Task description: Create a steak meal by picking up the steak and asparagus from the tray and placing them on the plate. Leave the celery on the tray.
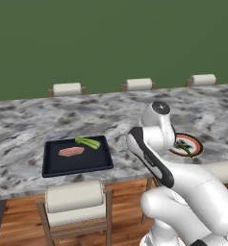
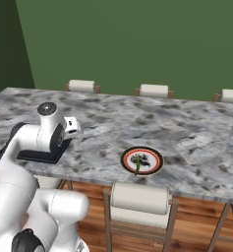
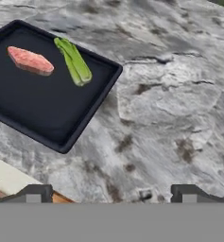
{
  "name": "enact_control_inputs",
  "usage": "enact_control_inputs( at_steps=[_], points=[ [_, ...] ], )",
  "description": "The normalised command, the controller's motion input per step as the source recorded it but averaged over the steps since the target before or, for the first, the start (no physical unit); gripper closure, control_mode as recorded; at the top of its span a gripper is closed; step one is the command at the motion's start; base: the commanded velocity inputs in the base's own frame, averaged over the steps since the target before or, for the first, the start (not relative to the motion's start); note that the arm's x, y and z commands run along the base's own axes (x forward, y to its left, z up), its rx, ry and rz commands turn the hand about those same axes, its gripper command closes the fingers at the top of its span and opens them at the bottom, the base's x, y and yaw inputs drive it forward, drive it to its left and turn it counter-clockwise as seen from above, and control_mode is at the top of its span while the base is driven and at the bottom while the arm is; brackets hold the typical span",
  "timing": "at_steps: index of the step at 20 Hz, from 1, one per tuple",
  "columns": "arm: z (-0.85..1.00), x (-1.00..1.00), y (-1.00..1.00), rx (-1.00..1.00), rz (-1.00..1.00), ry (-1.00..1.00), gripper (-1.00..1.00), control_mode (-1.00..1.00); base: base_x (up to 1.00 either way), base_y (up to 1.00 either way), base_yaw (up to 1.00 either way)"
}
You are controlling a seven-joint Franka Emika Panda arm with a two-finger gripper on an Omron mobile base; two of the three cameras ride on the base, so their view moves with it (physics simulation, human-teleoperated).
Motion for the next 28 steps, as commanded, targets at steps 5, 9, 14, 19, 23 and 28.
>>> enact_control_inputs(
  at_steps=[5,9,14,19,23,28],
  points=[
    [0.0,0.0,0.72,0.0,0.33,0.05,-1.0,-1.0,0.0,0.0,0.0],
    [0.0,0.0,0.78,-0.01,0.33,0.09,-1.0,-1.0,0.0,0.0,0.0],
    [0.0,0.13,0.84,-0.08,0.18,0.11,-1.0,-1.0,0.0,0.0,0.0],
    [0.0,0.25,0.66,-0.15,0.03,0.09,-1.0,-1.0,0.0,0.0,0.0],
    [0.0,0.28,0.48,-0.14,0.0,0.06,-1.0,-1.0,0.0,0.0,0.0],
    [0.0,0.31,0.23,-0.08,0.0,0.04,-1.0,-1.0,0.0,0.0,0.0]
  ],
)
